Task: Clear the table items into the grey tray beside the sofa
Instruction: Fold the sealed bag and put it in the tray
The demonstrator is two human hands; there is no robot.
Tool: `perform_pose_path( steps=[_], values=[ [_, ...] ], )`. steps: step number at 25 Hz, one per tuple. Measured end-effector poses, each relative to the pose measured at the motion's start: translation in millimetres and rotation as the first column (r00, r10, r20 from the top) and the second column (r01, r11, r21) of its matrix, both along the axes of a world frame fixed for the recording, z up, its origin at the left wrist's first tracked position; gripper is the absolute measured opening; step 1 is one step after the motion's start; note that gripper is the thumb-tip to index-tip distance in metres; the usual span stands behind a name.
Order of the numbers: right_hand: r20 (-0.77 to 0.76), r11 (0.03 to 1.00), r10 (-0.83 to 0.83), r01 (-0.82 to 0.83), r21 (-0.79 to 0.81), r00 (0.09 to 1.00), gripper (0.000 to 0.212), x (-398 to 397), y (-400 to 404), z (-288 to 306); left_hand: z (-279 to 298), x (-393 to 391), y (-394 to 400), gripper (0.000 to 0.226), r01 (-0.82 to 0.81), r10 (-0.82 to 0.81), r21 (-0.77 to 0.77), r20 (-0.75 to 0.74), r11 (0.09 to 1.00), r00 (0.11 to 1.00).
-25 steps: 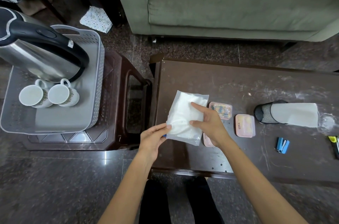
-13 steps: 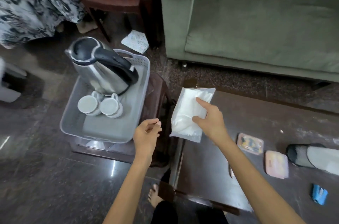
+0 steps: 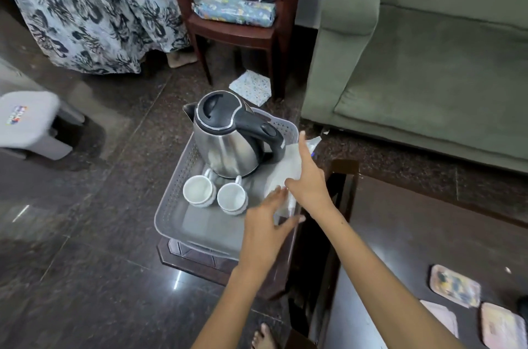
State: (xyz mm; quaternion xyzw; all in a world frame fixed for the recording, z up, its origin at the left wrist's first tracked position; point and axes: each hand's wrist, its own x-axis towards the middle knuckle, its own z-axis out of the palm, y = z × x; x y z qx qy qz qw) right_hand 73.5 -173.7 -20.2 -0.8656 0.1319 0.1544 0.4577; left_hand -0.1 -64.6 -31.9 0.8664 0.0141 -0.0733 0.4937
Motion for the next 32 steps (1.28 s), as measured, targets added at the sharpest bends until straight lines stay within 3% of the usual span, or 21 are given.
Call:
perform_pose_path(
  steps=[2, 4, 8, 14, 19, 22, 25, 28, 30, 32],
  values=[
    [-0.066, 0.993, -0.059, 0.065, 0.103, 0.996, 0.107, 5, 5, -7, -4, 3, 2, 0.052, 0.013, -0.019, 0.104, 0.055, 0.994, 0.998],
    [-0.144, 0.949, -0.155, 0.188, 0.253, 0.977, 0.102, 14, 3, -16, -6, 4, 2, 0.045, 0.009, -0.016, 0.142, 0.050, 0.990, 0.999],
    [-0.239, 0.835, -0.234, 0.321, 0.447, 0.942, 0.040, 38, 0, -23, -13, 5, 5, 0.046, 0.050, -0.056, 0.179, 0.029, 0.983, 0.998],
    [-0.133, 0.957, -0.140, 0.169, 0.234, 0.981, 0.030, 55, -2, -24, -16, 7, 2, 0.049, 0.028, -0.035, 0.177, 0.040, 0.984, 0.999],
    [-0.275, 0.932, -0.117, 0.201, 0.301, 0.954, 0.026, 55, -14, -29, -17, 4, -1, 0.053, 0.012, -0.023, 0.210, 0.050, 0.978, 0.998],
    [-0.069, 0.973, -0.162, 0.171, 0.158, 0.984, 0.038, 60, -17, -34, -15, 11, -6, 0.053, 0.000, -0.008, 0.202, 0.040, 0.979, 0.999],
    [0.043, 0.980, -0.191, 0.188, 0.070, 0.981, 0.050, 69, -16, -33, -15, 28, -14, 0.052, -0.013, 0.010, 0.191, 0.018, 0.982, 1.000],
    [0.084, 0.979, -0.125, 0.136, -0.150, 0.989, 0.029, 65, -17, -35, -19, 32, -19, 0.036, -0.024, 0.031, 0.216, -0.030, 0.976, 0.999],
    [0.072, 0.975, -0.146, 0.156, -0.159, 0.987, 0.013, 56, -17, -34, -18, 27, -21, 0.034, -0.030, 0.044, 0.230, -0.057, 0.973, 0.997],
    [0.099, 0.972, -0.179, 0.192, -0.138, 0.979, 0.013, 56, -16, -33, -18, 27, -23, 0.035, -0.039, 0.056, 0.240, -0.063, 0.970, 0.996]
  ],
)
